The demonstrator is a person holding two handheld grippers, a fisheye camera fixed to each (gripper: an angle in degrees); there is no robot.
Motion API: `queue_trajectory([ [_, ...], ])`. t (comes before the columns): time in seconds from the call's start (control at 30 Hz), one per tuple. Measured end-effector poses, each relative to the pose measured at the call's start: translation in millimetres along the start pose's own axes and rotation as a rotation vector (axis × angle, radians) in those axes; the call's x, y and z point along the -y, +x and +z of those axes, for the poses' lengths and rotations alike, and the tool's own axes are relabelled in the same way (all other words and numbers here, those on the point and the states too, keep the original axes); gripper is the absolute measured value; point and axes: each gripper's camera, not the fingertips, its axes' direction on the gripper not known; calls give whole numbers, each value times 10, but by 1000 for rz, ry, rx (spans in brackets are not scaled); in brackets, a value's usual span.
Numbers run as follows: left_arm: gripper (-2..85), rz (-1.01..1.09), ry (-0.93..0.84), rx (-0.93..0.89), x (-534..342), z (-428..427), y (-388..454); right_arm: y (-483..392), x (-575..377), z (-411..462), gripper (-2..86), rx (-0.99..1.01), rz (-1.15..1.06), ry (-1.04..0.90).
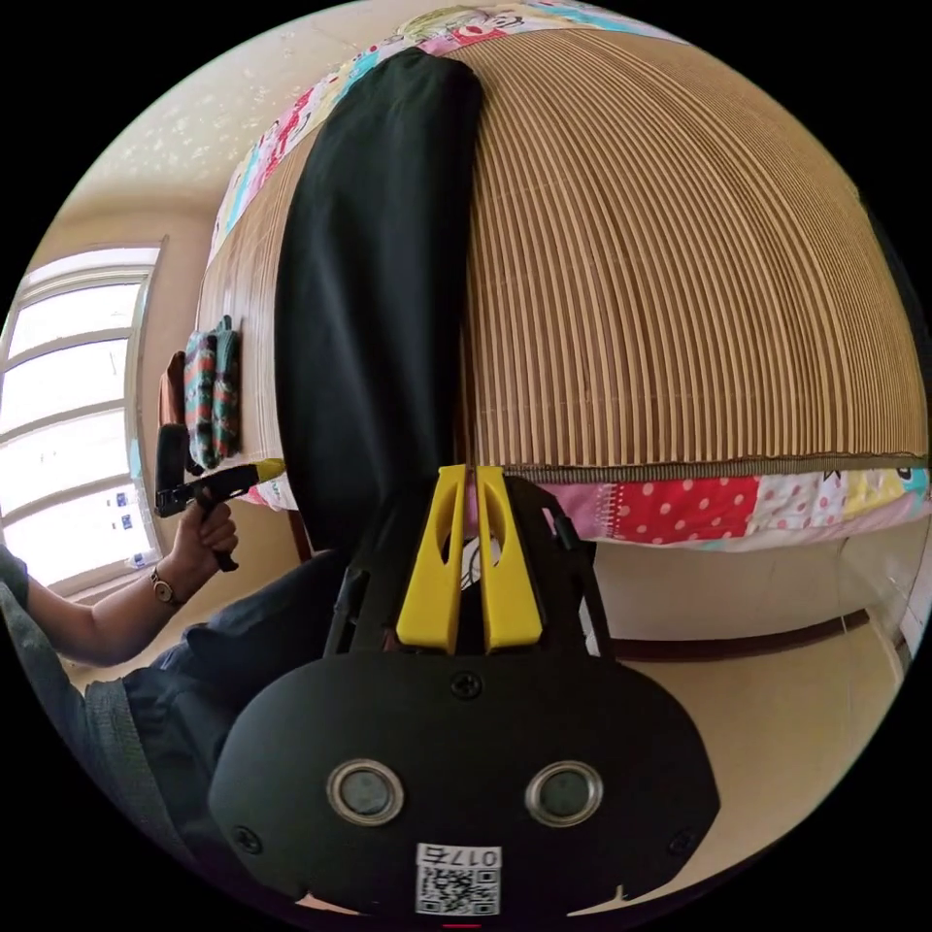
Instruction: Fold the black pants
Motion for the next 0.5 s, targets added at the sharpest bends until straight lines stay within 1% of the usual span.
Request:
queue_trajectory([
  [0.07,122,-21,45,-81,114,-81,-105,195,117,-79,67,53,27,26],
  [0.1,133,-18,34,-148,250,-84,-173,322,226,-121,78,97,38,45],
  [0.17,155,23,15,-214,486,-89,-203,484,421,-159,93,181,40,60],
  [0.23,168,83,-7,-218,743,-97,-174,633,703,-197,112,271,15,93],
  [0.3,181,135,-35,-184,1080,-84,-123,722,941,-188,121,299,-2,102],
  [0.37,177,166,-19,-175,1286,-90,-69,791,1179,-157,127,309,-16,106],
  [0.47,171,169,16,-193,1558,-40,-1,851,1571,-85,127,361,-58,119],
  [0.5,167,152,12,-210,1645,23,7,883,1715,-40,126,405,-57,116],
])
